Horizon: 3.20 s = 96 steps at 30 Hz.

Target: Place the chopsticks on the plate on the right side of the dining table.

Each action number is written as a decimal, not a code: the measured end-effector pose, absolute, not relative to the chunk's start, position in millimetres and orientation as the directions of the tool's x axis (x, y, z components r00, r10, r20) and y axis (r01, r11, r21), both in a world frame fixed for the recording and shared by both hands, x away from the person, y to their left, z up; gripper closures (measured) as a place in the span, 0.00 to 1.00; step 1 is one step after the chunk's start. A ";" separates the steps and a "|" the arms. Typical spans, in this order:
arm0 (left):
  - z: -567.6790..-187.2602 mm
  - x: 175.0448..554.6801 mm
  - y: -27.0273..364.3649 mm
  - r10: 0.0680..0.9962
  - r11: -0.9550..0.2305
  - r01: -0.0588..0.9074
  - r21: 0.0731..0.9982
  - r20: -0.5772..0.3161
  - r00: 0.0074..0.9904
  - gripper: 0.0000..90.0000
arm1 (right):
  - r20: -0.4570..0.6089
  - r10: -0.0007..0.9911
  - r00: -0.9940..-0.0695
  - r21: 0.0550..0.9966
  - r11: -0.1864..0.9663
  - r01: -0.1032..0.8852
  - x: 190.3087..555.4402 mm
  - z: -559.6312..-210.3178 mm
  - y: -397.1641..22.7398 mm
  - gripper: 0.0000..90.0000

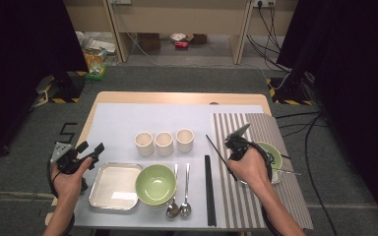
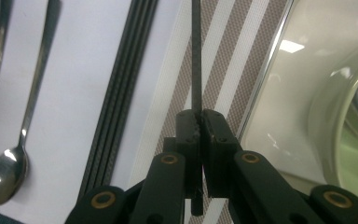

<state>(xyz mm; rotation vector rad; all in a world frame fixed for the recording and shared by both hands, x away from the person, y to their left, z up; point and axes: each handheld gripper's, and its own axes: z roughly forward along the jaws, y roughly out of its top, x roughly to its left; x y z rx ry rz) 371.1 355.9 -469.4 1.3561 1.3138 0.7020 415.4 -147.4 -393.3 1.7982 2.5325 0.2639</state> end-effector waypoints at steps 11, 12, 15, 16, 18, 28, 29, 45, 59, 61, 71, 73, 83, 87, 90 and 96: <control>-469.3 371.0 356.0 0.943 0.177 0.313 0.933 -0.252 0.218 0.29 | 0.094 0.943 -0.318 0.220 0.292 0.931 417.2 -377.5 -153.5 0.96; -469.3 371.1 355.8 0.942 0.179 0.313 0.933 -0.254 0.218 0.29 | 0.100 0.942 -0.322 0.240 0.291 0.926 417.7 -375.5 -154.8 0.96; -469.4 371.1 355.7 0.943 0.177 0.314 0.933 -0.252 0.218 0.29 | 0.101 0.945 -0.312 0.253 0.279 0.926 419.0 -369.4 -157.5 0.96; -469.5 371.1 355.6 0.943 0.177 0.315 0.933 -0.252 0.219 0.29 | 0.100 0.946 -0.310 0.251 0.277 0.927 419.7 -367.7 -158.4 0.96; -469.5 371.2 355.5 0.943 0.176 0.314 0.933 -0.252 0.218 0.29 | 0.102 0.946 -0.306 0.261 0.272 0.926 420.6 -364.4 -160.3 0.96; -469.9 371.4 354.6 0.943 0.173 0.316 0.933 -0.250 0.221 0.29 | 0.137 0.943 -0.303 0.290 0.255 0.923 425.0 -354.8 -166.5 0.96; -469.8 371.4 354.6 0.942 0.174 0.316 0.933 -0.251 0.221 0.29 | 0.136 0.941 -0.309 0.295 0.259 0.920 425.8 -353.4 -167.7 0.96; -471.3 372.5 354.2 0.942 0.176 0.319 0.931 -0.254 0.219 0.29 | 0.167 0.939 -0.301 0.330 0.235 0.914 439.6 -320.6 -186.0 0.96; -471.7 373.0 353.6 0.942 0.175 0.320 0.931 -0.253 0.220 0.29 | 0.161 0.930 -0.331 0.338 0.264 0.904 457.2 -304.8 -211.7 0.96; -471.7 372.9 353.5 0.942 0.175 0.320 0.931 -0.253 0.220 0.29 | 0.159 0.923 -0.350 0.342 0.281 0.897 458.7 -305.4 -213.5 0.96; -471.7 372.8 353.9 0.943 0.176 0.319 0.931 -0.253 0.218 0.29 | 0.143 0.888 -0.436 0.389 0.355 0.850 464.0 -302.5 -226.8 0.96; -471.6 372.6 353.9 0.943 0.176 0.319 0.931 -0.253 0.217 0.29 | 0.142 0.875 -0.462 0.402 0.376 0.835 465.6 -301.8 -230.0 0.96; -471.9 372.7 354.2 0.943 0.178 0.319 0.931 -0.254 0.213 0.29 | 0.089 0.786 -0.612 0.453 0.515 0.727 471.3 -302.7 -246.7 0.96; -471.9 372.6 354.1 0.944 0.178 0.318 0.931 -0.253 0.214 0.29 | 0.077 0.786 -0.614 0.459 0.518 0.721 474.1 -303.5 -256.7 0.96; -472.1 372.5 354.0 0.944 0.178 0.318 0.931 -0.253 0.213 0.29 | 0.056 0.777 -0.627 0.460 0.538 0.707 476.8 -306.0 -264.9 0.96; -472.4 372.6 353.5 0.944 0.178 0.318 0.931 -0.253 0.212 0.29 | 0.012 0.728 -0.685 0.466 0.602 0.648 481.4 -312.4 -281.5 0.96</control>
